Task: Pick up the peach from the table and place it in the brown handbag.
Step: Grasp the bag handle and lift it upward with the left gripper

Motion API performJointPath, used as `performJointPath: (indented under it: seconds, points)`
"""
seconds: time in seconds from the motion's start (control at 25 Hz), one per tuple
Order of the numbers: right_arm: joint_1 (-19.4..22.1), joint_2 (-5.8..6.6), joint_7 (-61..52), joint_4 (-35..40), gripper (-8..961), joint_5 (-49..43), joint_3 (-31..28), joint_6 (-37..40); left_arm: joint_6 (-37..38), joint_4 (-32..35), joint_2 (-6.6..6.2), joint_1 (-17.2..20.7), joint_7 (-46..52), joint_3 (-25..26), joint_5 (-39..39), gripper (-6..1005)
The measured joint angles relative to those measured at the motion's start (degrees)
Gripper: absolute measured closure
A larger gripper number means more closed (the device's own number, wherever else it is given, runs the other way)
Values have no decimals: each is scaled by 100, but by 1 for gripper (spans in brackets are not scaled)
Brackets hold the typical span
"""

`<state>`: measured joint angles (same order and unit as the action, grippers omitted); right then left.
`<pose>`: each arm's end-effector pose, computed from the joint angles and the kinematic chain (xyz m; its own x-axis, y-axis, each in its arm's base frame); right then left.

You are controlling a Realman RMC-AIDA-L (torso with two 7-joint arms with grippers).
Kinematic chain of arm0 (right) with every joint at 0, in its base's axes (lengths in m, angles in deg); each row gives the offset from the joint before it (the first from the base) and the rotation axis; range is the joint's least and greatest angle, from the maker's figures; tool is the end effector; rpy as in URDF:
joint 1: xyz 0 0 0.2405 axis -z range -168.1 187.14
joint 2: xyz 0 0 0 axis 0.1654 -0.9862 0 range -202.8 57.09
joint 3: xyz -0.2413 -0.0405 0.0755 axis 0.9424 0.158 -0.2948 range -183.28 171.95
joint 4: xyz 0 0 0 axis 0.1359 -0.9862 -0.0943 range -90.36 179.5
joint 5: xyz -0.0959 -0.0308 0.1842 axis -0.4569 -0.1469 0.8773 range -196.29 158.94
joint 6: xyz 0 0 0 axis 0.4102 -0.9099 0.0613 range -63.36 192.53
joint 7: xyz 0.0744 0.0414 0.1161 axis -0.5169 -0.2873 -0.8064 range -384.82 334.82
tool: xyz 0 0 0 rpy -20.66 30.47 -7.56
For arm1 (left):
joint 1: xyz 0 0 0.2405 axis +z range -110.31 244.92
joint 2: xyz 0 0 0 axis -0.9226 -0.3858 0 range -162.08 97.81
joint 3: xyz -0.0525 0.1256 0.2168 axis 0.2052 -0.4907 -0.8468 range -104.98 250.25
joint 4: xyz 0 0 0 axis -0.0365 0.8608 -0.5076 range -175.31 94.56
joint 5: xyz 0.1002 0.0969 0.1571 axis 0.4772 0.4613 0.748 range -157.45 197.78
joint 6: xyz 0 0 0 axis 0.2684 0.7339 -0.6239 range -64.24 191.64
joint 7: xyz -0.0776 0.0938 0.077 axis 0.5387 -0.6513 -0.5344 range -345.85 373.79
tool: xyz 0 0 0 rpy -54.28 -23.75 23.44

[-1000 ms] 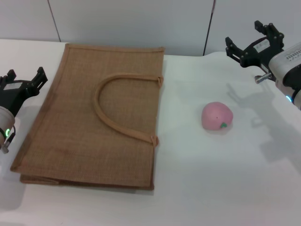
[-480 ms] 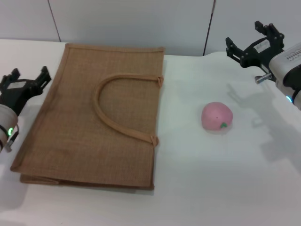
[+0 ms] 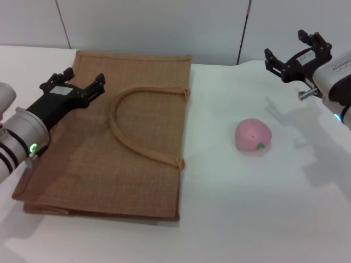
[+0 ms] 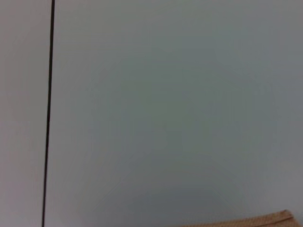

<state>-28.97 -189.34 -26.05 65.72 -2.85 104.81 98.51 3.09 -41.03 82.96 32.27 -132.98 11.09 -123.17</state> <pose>0.2428 0.4314 -0.0397 0.9181 -0.0232 -0.3957 -0.3703 -0.4062 -0.8354 -0.3224 0.3743 -0.0052 0.6502 0.1455 0.7457 0.7413 -0.3366 -0.5807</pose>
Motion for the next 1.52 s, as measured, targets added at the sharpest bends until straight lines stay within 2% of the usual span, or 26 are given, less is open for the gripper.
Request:
performJointPath:
  seconds: [0.16,0.28,0.4,0.52,0.68,0.72,0.76,1.0,1.04,1.16,1.32,1.52]
  points:
    - [41,-6,0,47,87,0,19,-16,35,179,-136,113,358,-8,453,128]
    - [50,-4,0,52,87,0,26,-184,-14,243,-369,126,927,-8,1015,128]
    - [16,-1,0,61,87,0,26,-458,-29,469,-542,160,1541,-7,1620,129]
    - [17,-2,0,187,87,-8,34,-564,21,915,-626,309,2067,-4,2231,162]
    - [68,0,0,358,87,-13,111,-572,132,1589,-639,483,2658,44,3057,250]
    - [72,1,0,361,87,-11,128,-573,270,1909,-636,502,3057,56,3550,290]
    - [72,1,0,361,87,-11,128,-573,270,1909,-636,502,3057,56,3550,290]
    - [72,4,0,356,87,-9,149,-584,576,2922,-592,442,4520,86,5378,291]
    - [70,4,0,356,87,-8,151,-585,576,2922,-592,442,4520,86,5378,291]
    - [69,3,0,362,87,-8,161,-587,712,3399,-536,306,5393,91,6536,292]
    - [67,-3,0,363,86,-8,166,-589,726,3488,-530,181,5684,100,6942,292]
    - [64,-11,0,364,86,-8,175,-589,735,3469,-530,49,5787,106,7096,293]
